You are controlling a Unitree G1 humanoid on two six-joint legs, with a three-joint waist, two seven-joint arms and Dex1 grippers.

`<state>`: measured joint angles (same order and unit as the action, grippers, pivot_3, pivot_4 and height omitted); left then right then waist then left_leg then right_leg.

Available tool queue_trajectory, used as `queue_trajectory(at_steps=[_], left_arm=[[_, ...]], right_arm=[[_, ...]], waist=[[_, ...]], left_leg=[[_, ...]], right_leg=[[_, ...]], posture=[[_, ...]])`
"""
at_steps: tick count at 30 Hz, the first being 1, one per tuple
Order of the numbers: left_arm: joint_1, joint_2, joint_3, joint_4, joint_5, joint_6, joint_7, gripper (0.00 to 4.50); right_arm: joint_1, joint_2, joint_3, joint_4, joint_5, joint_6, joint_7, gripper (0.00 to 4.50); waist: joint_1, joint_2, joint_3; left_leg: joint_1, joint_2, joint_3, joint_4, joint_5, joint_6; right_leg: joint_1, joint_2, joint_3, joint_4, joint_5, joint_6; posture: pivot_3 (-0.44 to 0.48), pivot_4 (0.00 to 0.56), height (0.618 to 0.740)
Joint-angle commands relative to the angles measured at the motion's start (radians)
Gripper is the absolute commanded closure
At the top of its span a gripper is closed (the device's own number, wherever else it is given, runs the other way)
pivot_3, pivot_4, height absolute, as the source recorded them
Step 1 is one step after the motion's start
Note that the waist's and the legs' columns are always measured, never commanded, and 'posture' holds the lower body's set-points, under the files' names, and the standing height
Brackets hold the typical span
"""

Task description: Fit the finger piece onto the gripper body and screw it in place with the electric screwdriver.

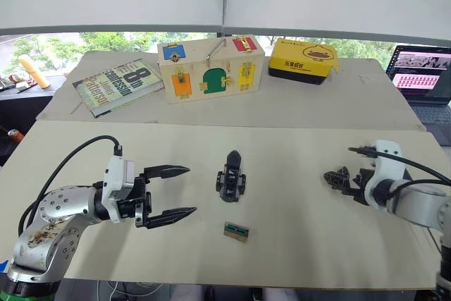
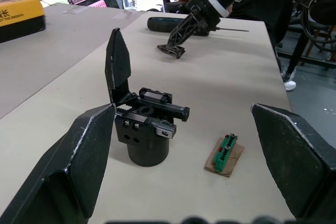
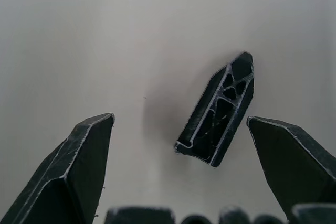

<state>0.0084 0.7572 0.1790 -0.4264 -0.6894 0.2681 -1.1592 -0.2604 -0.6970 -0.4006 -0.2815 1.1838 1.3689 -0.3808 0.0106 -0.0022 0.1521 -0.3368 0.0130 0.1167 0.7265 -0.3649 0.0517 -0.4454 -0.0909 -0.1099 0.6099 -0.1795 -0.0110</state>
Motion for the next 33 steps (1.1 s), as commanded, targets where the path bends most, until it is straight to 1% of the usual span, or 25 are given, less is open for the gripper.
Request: queue_trajectory(at_steps=[1,6,9,14,16,18,21,22,23,24,25,27,30,32,33], left_arm=[[0.004,-0.001,0.012,-0.044,0.003,-0.012,0.011,0.13],[0.017,0.006,0.018,-0.057,0.004,-0.013,0.02,0.13],[0.027,0.013,0.029,-0.064,0.003,-0.013,0.022,0.13],[0.036,0.013,0.033,-0.065,0.004,-0.016,0.025,0.13],[0.045,0.013,0.031,-0.066,0.004,-0.013,0.024,0.0],[0.05,0.012,0.029,-0.064,0.006,-0.014,0.023,0.0],[0.048,0.006,0.024,-0.061,0.011,-0.017,0.026,0.0],[0.046,0.004,0.022,-0.058,0.013,-0.019,0.026,0.0],[0.045,0.003,0.021,-0.056,0.014,-0.02,0.026,0.0],[0.043,0.0,0.02,-0.052,0.016,-0.021,0.027,0.0],[0.041,-0.004,0.019,-0.049,0.018,-0.023,0.029,0.0],[0.038,-0.025,0.022,-0.042,0.014,-0.019,0.052,0.0],[0.019,-0.072,0.036,-0.042,-0.027,0.028,0.135,0.0],[-0.013,-0.114,0.054,-0.046,-0.075,0.079,0.229,0.0],[-0.043,-0.142,0.063,-0.046,-0.1,0.11,0.297,0.0]], right_arm=[[-0.051,0.037,0.002,0.009,-0.061,0.026,-0.057,0.0],[-0.077,0.107,0.009,0.023,-0.142,0.084,-0.085,0.0],[-0.076,0.158,-0.022,-0.002,-0.169,0.17,-0.102,0.0],[-0.079,0.224,-0.053,-0.041,-0.238,0.245,-0.073,0.0],[-0.09,0.252,-0.066,-0.038,-0.275,0.246,-0.07,0.51],[-0.095,0.28,-0.078,-0.039,-0.299,0.246,-0.07,1.08],[-0.081,0.29,-0.065,-0.047,-0.33,0.246,-0.045,2.19],[-0.082,0.293,-0.064,-0.047,-0.346,0.246,-0.037,2.44],[-0.084,0.297,-0.066,-0.048,-0.361,0.246,-0.029,2.89],[-0.088,0.297,-0.064,-0.053,-0.38,0.246,-0.015,3.18],[-0.09,0.294,-0.058,-0.062,-0.397,0.226,0.002,3.38],[-0.087,0.261,-0.016,-0.104,-0.424,0.132,0.071,3.37],[-0.073,0.207,0.051,-0.17,-0.457,-0.036,0.213,3.37],[-0.066,0.162,0.104,-0.217,-0.488,-0.163,0.323,3.37],[-0.061,0.129,0.147,-0.243,-0.531,-0.261,0.386,3.37]], waist=[[-0.001,0.0,0.0],[-0.005,0.001,0.0],[-0.008,0.001,-0.001],[-0.009,0.001,-0.001],[-0.012,0.001,-0.001],[-0.017,0.001,-0.002],[-0.023,0.0,-0.002],[-0.025,0.0,-0.002],[-0.025,0.0,-0.002],[-0.026,0.0,-0.002],[-0.027,0.0,-0.002],[-0.029,0.0,-0.002],[-0.031,0.001,-0.001],[-0.03,0.002,-0.001],[-0.029,0.002,-0.001]], left_leg=[[0.0,0.0,0.0,0.0,0.0,0.0],[0.001,0.0,0.0,0.0,0.0,-0.001],[0.001,0.001,0.0,0.0,0.0,-0.001],[0.001,0.001,-0.001,0.0,0.0,-0.001],[0.001,0.001,-0.001,-0.001,0.0,-0.001],[0.001,0.001,0.0,-0.001,0.0,-0.001],[0.002,0.001,0.0,-0.001,0.001,-0.002],[0.002,0.001,0.0,-0.003,0.001,-0.002],[0.002,0.001,0.0,-0.004,0.001,-0.003],[0.002,0.0,0.0,-0.006,0.002,-0.004],[0.003,0.0,0.001,-0.008,0.002,-0.004],[0.005,0.0,0.002,-0.011,0.003,-0.005],[0.007,0.0,0.004,-0.012,0.003,-0.005],[0.011,0.0,0.005,-0.012,0.003,-0.006],[0.012,0.0,0.005,-0.012,0.003,-0.006]], right_leg=[[0.0,0.0,0.0,0.0,0.0,0.0],[0.0,0.0,0.0,0.001,0.0,0.0],[0.001,0.001,-0.001,0.001,0.0,0.001],[0.001,0.001,-0.002,0.0,-0.001,0.001],[0.001,0.001,-0.002,0.0,-0.001,0.001],[0.001,0.001,-0.002,0.001,-0.001,0.001],[0.002,0.001,-0.002,0.001,-0.001,0.001],[0.002,0.001,-0.002,0.0,-0.001,0.001],[0.003,0.001,-0.002,0.0,-0.001,0.0],[0.004,0.001,-0.001,0.0,-0.001,0.0],[0.005,0.001,-0.001,0.0,-0.002,0.0],[0.005,0.002,0.001,0.0,-0.002,0.0],[0.005,0.002,0.004,0.0,-0.003,0.0],[0.003,0.002,0.005,0.001,-0.003,0.0],[0.003,0.002,0.006,0.001,-0.003,0.0]], posture=[[0.0,0.15,0.74],[0.0,0.15,0.74],[0.0,0.15,0.74],[0.0,0.15,0.74],[0.0,0.15,0.74],[0.0,0.15,0.74],[0.0,0.15,0.74],[0.0,0.15,0.74],[0.0,0.15,0.74],[0.0,0.15,0.74],[0.0,0.15,0.74],[0.0,0.15,0.74],[0.0,0.15,0.74],[0.0,0.15,0.74],[0.0,0.15,0.74]])
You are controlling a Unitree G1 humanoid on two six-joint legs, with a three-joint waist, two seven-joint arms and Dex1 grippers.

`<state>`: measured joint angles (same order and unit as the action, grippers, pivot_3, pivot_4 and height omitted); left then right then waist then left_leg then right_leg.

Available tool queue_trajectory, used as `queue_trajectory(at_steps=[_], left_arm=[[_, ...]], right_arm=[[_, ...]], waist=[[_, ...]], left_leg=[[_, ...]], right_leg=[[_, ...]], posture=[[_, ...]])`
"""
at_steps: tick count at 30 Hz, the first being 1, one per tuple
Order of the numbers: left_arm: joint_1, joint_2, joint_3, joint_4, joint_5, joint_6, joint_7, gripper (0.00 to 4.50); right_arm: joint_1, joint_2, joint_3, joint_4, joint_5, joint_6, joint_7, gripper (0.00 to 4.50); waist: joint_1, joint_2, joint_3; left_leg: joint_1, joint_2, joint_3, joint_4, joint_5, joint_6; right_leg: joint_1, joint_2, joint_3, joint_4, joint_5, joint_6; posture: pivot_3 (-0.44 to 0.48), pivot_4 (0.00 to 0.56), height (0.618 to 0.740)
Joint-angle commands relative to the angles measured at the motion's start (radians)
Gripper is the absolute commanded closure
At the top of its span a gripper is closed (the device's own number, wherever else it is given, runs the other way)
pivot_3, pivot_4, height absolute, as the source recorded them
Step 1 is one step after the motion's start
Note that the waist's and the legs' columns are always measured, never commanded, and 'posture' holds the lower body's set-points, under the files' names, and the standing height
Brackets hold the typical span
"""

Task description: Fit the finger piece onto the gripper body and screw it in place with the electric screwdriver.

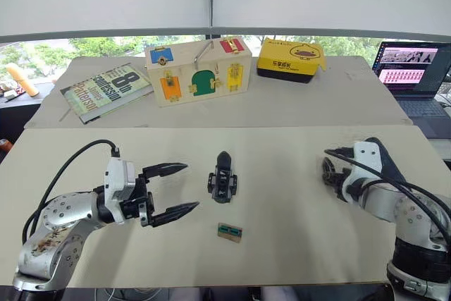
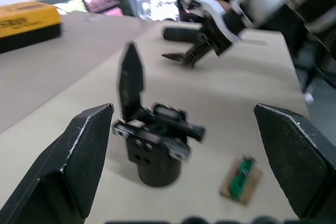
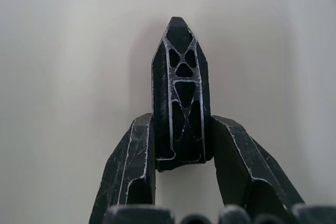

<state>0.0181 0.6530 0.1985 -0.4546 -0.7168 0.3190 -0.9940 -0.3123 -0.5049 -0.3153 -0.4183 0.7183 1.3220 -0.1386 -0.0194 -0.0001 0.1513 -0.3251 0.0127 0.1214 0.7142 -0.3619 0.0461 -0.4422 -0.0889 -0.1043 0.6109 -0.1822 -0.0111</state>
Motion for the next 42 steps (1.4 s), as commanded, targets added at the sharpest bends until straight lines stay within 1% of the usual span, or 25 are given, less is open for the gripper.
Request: queue_trajectory(at_steps=[1,2,5,8,9,12,14,18,21,29,32,38,39,40,42], left_arm=[[-0.092,-0.072,0.049,-0.019,-0.099,0.09,0.213,0.0],[-0.133,-0.106,0.054,-0.021,-0.131,0.117,0.286,0.0],[-0.245,-0.209,0.063,-0.02,-0.238,0.19,0.483,0.0],[-0.325,-0.274,0.046,-0.009,-0.312,0.244,0.581,0.0],[-0.339,-0.286,0.033,-0.007,-0.308,0.252,0.596,0.0],[-0.356,-0.336,-0.01,0.022,-0.266,0.24,0.617,0.0],[-0.367,-0.363,-0.02,0.028,-0.271,0.242,0.629,0.0],[-0.392,-0.404,-0.029,0.04,-0.278,0.236,0.64,0.0],[-0.401,-0.433,-0.042,0.044,-0.275,0.232,0.634,0.0],[-0.426,-0.478,-0.041,0.06,-0.306,0.248,0.628,0.0],[-0.428,-0.482,-0.046,0.065,-0.31,0.25,0.622,0.81],[-0.411,-0.486,-0.052,0.062,-0.319,0.252,0.622,3.85],[-0.408,-0.488,-0.052,0.059,-0.321,0.251,0.624,4.3],[-0.406,-0.496,-0.049,0.054,-0.326,0.244,0.632,4.5],[-0.405,-0.505,-0.043,0.052,-0.335,0.237,0.645,4.5]], right_arm=[[-0.007,-0.094,0.11,-0.137,-0.113,-0.326,0.216,3.37],[-0.007,-0.117,0.157,-0.156,-0.165,-0.424,0.267,3.37],[-0.036,-0.116,0.254,-0.169,-0.275,-0.657,0.365,3.37],[-0.079,-0.082,0.338,-0.155,-0.341,-0.8,0.436,3.37],[-0.094,-0.067,0.362,-0.146,-0.355,-0.828,0.454,3.37],[-0.175,-0.018,0.461,-0.079,-0.427,-0.946,0.525,3.37],[-0.202,0.0,0.486,-0.044,-0.46,-0.992,0.554,3.37],[-0.214,0.011,0.515,-0.006,-0.492,-1.069,0.633,3.37],[-0.21,0.02,0.53,-0.006,-0.501,-1.103,0.681,3.37],[-0.199,0.037,0.533,0.0,-0.537,-1.124,0.727,3.37],[-0.199,0.047,0.531,0.003,-0.547,-1.126,0.733,3.37],[-0.202,0.064,0.522,0.015,-0.562,-1.123,0.732,3.37],[-0.202,0.066,0.522,0.016,-0.565,-1.123,0.733,3.37],[-0.2,0.07,0.521,0.015,-0.568,-1.12,0.733,3.37],[-0.199,0.076,0.518,0.014,-0.567,-1.107,0.734,3.37]], waist=[[0.002,0.0,0.0],[0.006,0.0,0.001],[0.007,-0.003,0.0],[0.006,-0.004,0.001],[0.005,-0.004,0.001],[0.001,-0.004,0.001],[0.003,-0.004,0.001],[0.011,-0.005,0.001],[0.007,-0.005,0.001],[0.007,-0.005,0.001],[0.007,-0.005,0.001],[0.007,-0.005,0.001],[0.008,-0.005,0.001],[0.007,-0.005,0.001],[0.007,-0.005,0.001]], left_leg=[[0.001,0.0,0.0,0.0,0.0,0.0],[0.001,0.0,0.0,0.0,0.0,0.0],[0.004,0.0,-0.001,0.0,0.0,0.0],[0.004,-0.001,0.0,0.0,0.0,0.0],[0.004,-0.001,0.0,0.0,0.0,0.0],[0.004,-0.001,0.0,0.0,0.0,0.0],[0.004,-0.001,0.001,0.0,0.0,0.0],[0.003,-0.001,-0.001,0.0,0.001,-0.001],[0.003,-0.002,-0.001,0.0,0.001,0.0],[0.003,-0.001,-0.002,0.0,0.001,-0.001],[0.003,-0.001,-0.002,0.0,0.001,-0.001],[0.003,-0.001,-0.002,0.0,0.001,-0.001],[0.003,-0.001,-0.002,0.0,0.001,-0.001],[0.003,-0.001,-0.002,0.0,0.001,-0.001],[0.003,-0.001,-0.002,0.0,0.001,-0.001]], right_leg=[[0.001,0.0,0.0,0.0,0.0,0.0],[0.001,0.0,0.0,0.0,0.0,0.0],[0.004,0.0,0.003,0.0,0.0,0.0],[0.004,0.0,0.004,0.0,0.0,0.0],[0.004,0.0,0.004,-0.001,0.0,0.0],[0.004,0.0,0.001,0.0,0.0,0.0],[0.004,0.0,0.0,0.0,0.0,0.0],[0.004,0.0,-0.003,-0.001,0.0,0.0],[0.004,-0.001,-0.002,-0.001,0.0,0.0],[0.004,0.0,-0.003,0.0,0.0,0.0],[0.004,0.0,-0.002,0.0,0.0,0.0],[0.004,-0.001,-0.003,0.0,0.0,-0.001],[0.004,-0.001,-0.003,0.0,0.0,-0.001],[0.004,-0.001,-0.003,0.0,0.0,-0.001],[0.004,0.0,-0.003,0.0,0.0,-0.001]], posture=[[0.0,0.15,0.74],[0.0,0.15,0.74],[0.0,0.15,0.74],[0.0,0.15,0.74],[0.0,0.15,0.74],[0.0,0.15,0.74],[0.0,0.15,0.74],[0.0,0.15,0.74],[0.0,0.15,0.74],[0.0,0.15,0.74],[0.0,0.15,0.74],[0.0,0.15,0.74],[0.0,0.15,0.74],[0.0,0.15,0.74],[0.0,0.15,0.74]])
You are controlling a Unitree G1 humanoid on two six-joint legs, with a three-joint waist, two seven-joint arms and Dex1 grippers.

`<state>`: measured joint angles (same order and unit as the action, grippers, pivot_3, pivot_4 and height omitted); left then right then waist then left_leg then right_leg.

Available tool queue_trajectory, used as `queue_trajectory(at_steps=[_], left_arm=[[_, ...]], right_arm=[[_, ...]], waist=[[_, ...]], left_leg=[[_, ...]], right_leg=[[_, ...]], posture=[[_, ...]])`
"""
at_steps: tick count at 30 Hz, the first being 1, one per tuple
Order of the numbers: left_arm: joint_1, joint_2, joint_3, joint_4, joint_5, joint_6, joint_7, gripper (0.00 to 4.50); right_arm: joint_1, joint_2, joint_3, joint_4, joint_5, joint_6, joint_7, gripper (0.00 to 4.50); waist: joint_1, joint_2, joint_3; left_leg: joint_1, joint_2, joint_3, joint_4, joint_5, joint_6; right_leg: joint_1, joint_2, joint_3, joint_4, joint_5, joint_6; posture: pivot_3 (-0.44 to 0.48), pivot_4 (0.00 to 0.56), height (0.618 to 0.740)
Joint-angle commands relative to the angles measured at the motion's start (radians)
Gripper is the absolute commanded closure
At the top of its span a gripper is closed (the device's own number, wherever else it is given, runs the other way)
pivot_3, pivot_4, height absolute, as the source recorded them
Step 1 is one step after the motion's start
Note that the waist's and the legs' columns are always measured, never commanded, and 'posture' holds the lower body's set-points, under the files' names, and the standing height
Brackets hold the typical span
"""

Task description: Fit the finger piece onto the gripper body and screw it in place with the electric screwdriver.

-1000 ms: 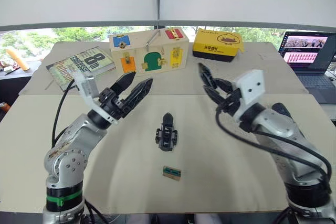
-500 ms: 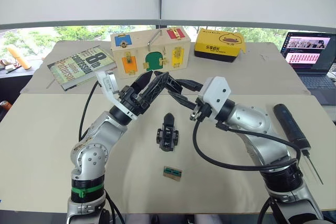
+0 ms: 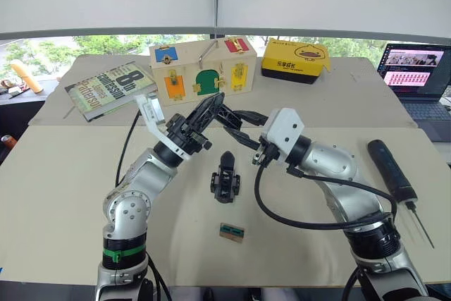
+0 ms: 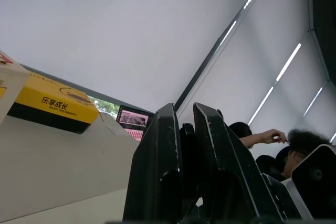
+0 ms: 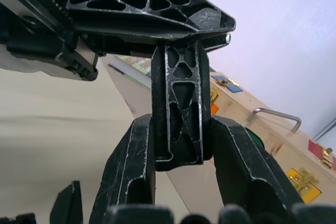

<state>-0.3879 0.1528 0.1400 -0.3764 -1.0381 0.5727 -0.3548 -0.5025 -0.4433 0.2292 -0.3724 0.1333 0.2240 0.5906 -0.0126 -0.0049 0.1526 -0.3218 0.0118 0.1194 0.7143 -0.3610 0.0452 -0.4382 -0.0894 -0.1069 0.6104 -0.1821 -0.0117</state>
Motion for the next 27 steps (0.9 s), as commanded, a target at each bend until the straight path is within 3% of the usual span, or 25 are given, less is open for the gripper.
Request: queue_trajectory(at_steps=[1,2,4,7,9,11,16,21,23,27], left_arm=[[0.001,-0.01,0.02,-0.027,-0.021,-0.019,0.012,4.5],[-0.001,-0.015,0.027,-0.025,-0.032,-0.022,0.02,4.5],[-0.01,-0.025,0.046,-0.018,-0.06,-0.029,0.033,4.5],[-0.042,-0.017,0.082,0.003,-0.093,-0.032,0.032,4.5],[-0.063,0.011,0.101,0.021,-0.109,-0.019,0.006,4.5],[-0.088,0.103,0.125,0.051,-0.184,0.061,-0.087,4.5],[-0.146,0.379,0.101,0.138,-0.196,0.225,-0.337,4.5],[-0.197,0.572,0.023,0.17,-0.195,0.387,-0.568,4.5],[-0.21,0.595,-0.003,0.171,-0.18,0.409,-0.614,4.5],[-0.229,0.555,-0.072,0.152,-0.129,0.403,-0.632,4.5]], right_arm=[[-0.008,0.02,-0.031,-0.034,0.026,-0.004,0.004,3.37],[-0.009,0.03,-0.048,-0.04,0.058,0.009,0.007,3.37],[-0.014,0.026,-0.075,-0.05,0.08,0.02,0.015,2.34],[-0.013,-0.018,-0.121,-0.071,0.127,0.048,0.063,1.32],[-0.009,-0.064,-0.143,-0.092,0.198,0.106,0.124,0.64],[-0.011,-0.145,-0.174,-0.104,0.283,0.139,0.24,0.02],[-0.064,-0.323,-0.257,-0.118,0.635,0.511,0.368,0.02],[-0.155,-0.386,-0.236,-0.087,0.867,0.868,0.312,0.02],[-0.181,-0.396,-0.217,-0.084,0.884,0.935,0.294,0.02],[-0.241,-0.27,-0.226,-0.068,1.007,1.028,0.179,0.02]], waist=[[0.0,0.0,0.0],[0.0,0.0,0.0],[0.0,0.0,0.0],[0.003,0.0,0.0],[0.005,-0.001,0.0],[0.003,-0.001,0.001],[-0.002,-0.001,0.002],[-0.003,-0.002,0.003],[-0.002,-0.002,0.003],[0.002,-0.002,0.003]], left_leg=[[0.0,0.0,0.0,0.0,0.0,0.0],[0.0,0.0,0.0,0.0,0.0,0.0],[0.0,0.0,0.0,0.0,0.0,0.0],[0.0,0.0,0.0,0.0,0.0,0.0],[0.0,0.0,-0.001,0.001,0.0,0.0],[0.0,0.0,-0.001,0.0,0.0,0.0],[0.0,0.0,-0.001,0.0,0.0,0.0],[0.0,0.001,-0.002,-0.001,0.0,0.0],[-0.001,0.001,-0.002,-0.001,0.0,0.0],[-0.001,0.0,-0.003,-0.001,0.0,0.0]], right_leg=[[0.0,0.0,0.0,0.0,0.0,0.0],[0.0,0.0,0.0,0.0,0.0,0.0],[0.0,0.0,0.0,0.0,0.0,0.0],[0.0,0.0,0.0,0.0,0.0,0.0],[0.0,0.0,-0.001,0.0,0.0,0.0],[0.0,0.0,-0.001,0.0,0.0,0.0],[0.0,0.001,-0.002,0.0,-0.001,-0.001],[-0.001,0.001,-0.003,0.0,-0.001,-0.002],[-0.001,0.0,-0.003,0.001,-0.001,-0.002],[-0.001,-0.001,-0.003,0.0,-0.001,-0.002]], posture=[[0.0,0.15,0.74],[0.0,0.15,0.74],[0.0,0.15,0.74],[0.0,0.15,0.74],[0.0,0.15,0.74],[0.0,0.15,0.74],[0.0,0.15,0.74],[0.0,0.15,0.74],[0.0,0.15,0.74],[0.0,0.15,0.74]])
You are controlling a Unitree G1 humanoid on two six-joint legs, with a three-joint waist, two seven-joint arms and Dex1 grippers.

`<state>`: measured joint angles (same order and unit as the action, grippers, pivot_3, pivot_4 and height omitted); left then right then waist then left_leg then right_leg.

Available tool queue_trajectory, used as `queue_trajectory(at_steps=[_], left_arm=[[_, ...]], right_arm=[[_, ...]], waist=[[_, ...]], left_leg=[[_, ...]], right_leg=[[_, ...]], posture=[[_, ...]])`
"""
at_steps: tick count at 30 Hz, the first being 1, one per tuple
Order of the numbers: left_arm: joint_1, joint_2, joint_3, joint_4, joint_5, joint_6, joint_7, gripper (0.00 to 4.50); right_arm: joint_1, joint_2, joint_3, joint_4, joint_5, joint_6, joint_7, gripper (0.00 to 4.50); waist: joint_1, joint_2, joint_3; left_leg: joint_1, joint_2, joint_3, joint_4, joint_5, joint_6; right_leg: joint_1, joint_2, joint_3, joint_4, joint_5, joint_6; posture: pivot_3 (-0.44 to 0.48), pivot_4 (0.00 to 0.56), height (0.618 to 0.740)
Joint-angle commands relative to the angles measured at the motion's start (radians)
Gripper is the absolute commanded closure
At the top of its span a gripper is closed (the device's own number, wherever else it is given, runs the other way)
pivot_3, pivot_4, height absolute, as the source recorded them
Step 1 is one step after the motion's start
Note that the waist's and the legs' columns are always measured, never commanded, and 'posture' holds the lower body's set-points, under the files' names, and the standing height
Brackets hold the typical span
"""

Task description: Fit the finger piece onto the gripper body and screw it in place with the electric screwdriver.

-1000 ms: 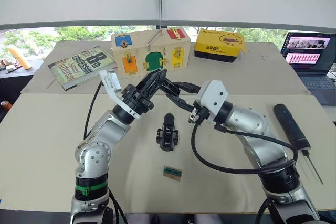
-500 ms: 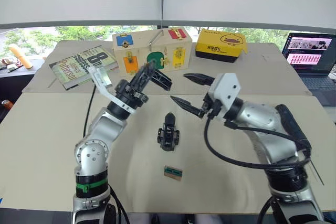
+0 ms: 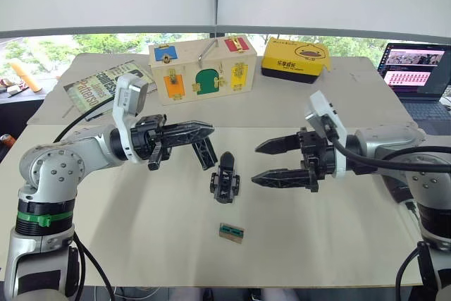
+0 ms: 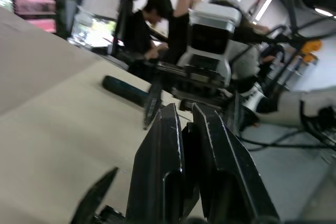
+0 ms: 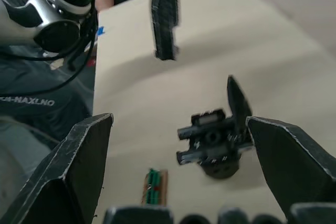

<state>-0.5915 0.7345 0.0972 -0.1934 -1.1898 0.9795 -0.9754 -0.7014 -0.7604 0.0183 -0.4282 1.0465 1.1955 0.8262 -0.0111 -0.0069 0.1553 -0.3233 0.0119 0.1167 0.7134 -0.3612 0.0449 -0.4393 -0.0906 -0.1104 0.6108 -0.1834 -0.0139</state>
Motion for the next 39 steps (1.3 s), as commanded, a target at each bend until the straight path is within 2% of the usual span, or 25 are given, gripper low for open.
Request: queue_trajectory(at_steps=[1,12,20,23,32,36,38,39], left_arm=[[-0.026,-0.041,-0.031,-0.03,0.029,-0.006,-0.005,4.5],[-0.029,-0.121,-0.043,-0.031,0.056,0.005,0.02,4.5],[-0.023,-0.117,-0.045,-0.037,0.069,0.011,0.004,4.5],[-0.022,-0.107,-0.05,-0.039,0.076,0.018,-0.007,4.5],[-0.025,-0.111,-0.074,-0.048,0.113,0.023,-0.022,4.5],[-0.022,-0.107,-0.089,-0.069,0.135,0.003,-0.054,4.5],[-0.028,-0.096,-0.065,-0.075,0.07,0.051,-0.073,4.5],[-0.027,-0.098,-0.053,-0.08,0.075,0.039,-0.063,4.04]], right_arm=[[-0.05,0.062,-0.009,-0.022,0.099,0.067,-0.07,0.02],[-0.101,0.221,0.01,0.029,0.149,0.198,-0.29,0.02],[-0.124,0.247,0.009,0.035,0.2,0.257,-0.323,0.02],[-0.134,0.26,-0.004,0.043,0.22,0.262,-0.345,0.85],[-0.13,0.266,-0.003,0.044,0.245,0.263,-0.366,3.97],[-0.093,0.246,-0.002,0.015,0.242,0.244,-0.344,4.07],[-0.067,0.232,0.0,-0.007,0.224,0.222,-0.324,4.07],[-0.051,0.224,0.0,-0.022,0.206,0.199,-0.312,4.07]], waist=[[0.0,0.0,0.0],[-0.004,0.0,0.0],[-0.004,0.0,0.0],[-0.004,0.0,0.0],[-0.005,0.0,0.0],[-0.004,0.0,0.0],[-0.004,0.0,0.0],[-0.005,0.0,0.0]], left_leg=[[0.0,0.0,0.0,0.0,0.0,0.0],[-0.004,0.0,-0.003,0.0,0.0,-0.001],[-0.006,0.0,-0.005,0.001,0.001,-0.001],[-0.006,0.0,-0.005,0.001,0.001,-0.001],[-0.007,-0.001,-0.005,0.001,0.001,-0.001],[-0.007,-0.001,-0.005,0.001,0.001,-0.001],[-0.007,-0.001,-0.005,0.001,0.001,-0.001],[-0.007,-0.001,-0.006,0.001,0.001,-0.001]], right_leg=[[0.0,0.0,0.0,0.0,0.0,0.0],[-0.001,0.0,-0.007,0.001,0.0,0.0],[-0.001,0.0,-0.01,0.001,0.0,0.0],[-0.001,0.0,-0.011,0.001,0.0,0.0],[-0.001,0.0,-0.011,0.001,0.0,0.0],[-0.001,0.0,-0.011,0.001,0.0,0.0],[-0.001,0.0,-0.011,0.001,0.0,0.0],[-0.001,0.0,-0.012,0.001,0.0,0.0]], posture=[[0.0,0.15,0.74],[0.0,0.15,0.74],[0.0,0.15,0.74],[0.0,0.15,0.74],[0.0,0.15,0.74],[0.0,0.15,0.74],[0.0,0.15,0.74],[0.0,0.15,0.74]])
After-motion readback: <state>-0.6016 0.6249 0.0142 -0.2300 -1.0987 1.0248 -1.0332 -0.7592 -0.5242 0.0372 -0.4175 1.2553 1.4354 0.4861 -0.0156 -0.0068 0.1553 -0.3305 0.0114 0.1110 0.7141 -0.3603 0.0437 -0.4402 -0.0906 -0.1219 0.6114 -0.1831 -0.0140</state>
